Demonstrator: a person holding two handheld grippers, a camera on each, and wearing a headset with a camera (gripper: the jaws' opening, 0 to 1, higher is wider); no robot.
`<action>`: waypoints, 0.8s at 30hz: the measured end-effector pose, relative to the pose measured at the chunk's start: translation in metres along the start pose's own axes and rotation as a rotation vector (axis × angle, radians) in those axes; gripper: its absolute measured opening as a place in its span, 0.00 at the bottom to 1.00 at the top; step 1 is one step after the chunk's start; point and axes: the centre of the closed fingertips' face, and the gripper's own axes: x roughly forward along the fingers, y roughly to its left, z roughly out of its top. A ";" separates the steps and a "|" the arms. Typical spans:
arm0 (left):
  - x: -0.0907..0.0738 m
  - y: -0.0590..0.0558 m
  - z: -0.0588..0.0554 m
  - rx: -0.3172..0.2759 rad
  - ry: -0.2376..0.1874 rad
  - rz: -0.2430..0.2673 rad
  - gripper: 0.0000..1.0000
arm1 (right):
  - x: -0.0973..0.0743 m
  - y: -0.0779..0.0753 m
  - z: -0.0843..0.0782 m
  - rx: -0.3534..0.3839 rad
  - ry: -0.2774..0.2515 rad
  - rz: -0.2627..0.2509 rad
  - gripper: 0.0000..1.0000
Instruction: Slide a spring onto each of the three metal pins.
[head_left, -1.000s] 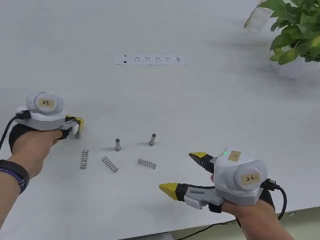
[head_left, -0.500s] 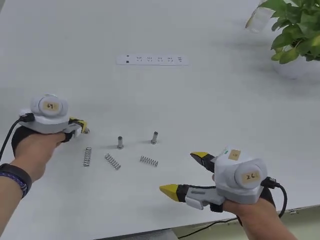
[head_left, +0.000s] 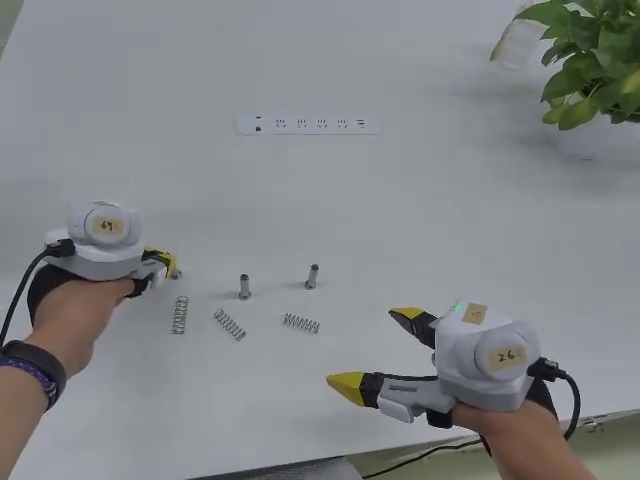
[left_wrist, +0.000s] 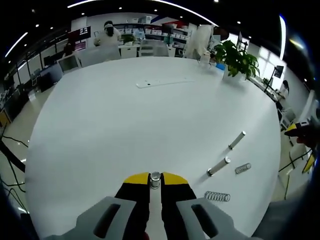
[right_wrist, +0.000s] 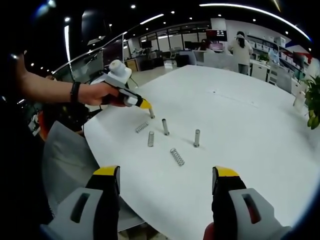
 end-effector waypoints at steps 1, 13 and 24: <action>-0.001 0.000 -0.001 -0.001 0.001 -0.001 0.00 | 0.000 0.001 0.000 -0.002 0.000 0.002 0.74; -0.006 -0.003 -0.009 0.013 0.018 -0.001 0.00 | 0.001 0.006 0.001 -0.006 -0.008 0.010 0.74; -0.011 -0.010 -0.015 0.026 0.027 -0.005 0.00 | 0.000 0.009 0.002 -0.016 -0.014 0.016 0.74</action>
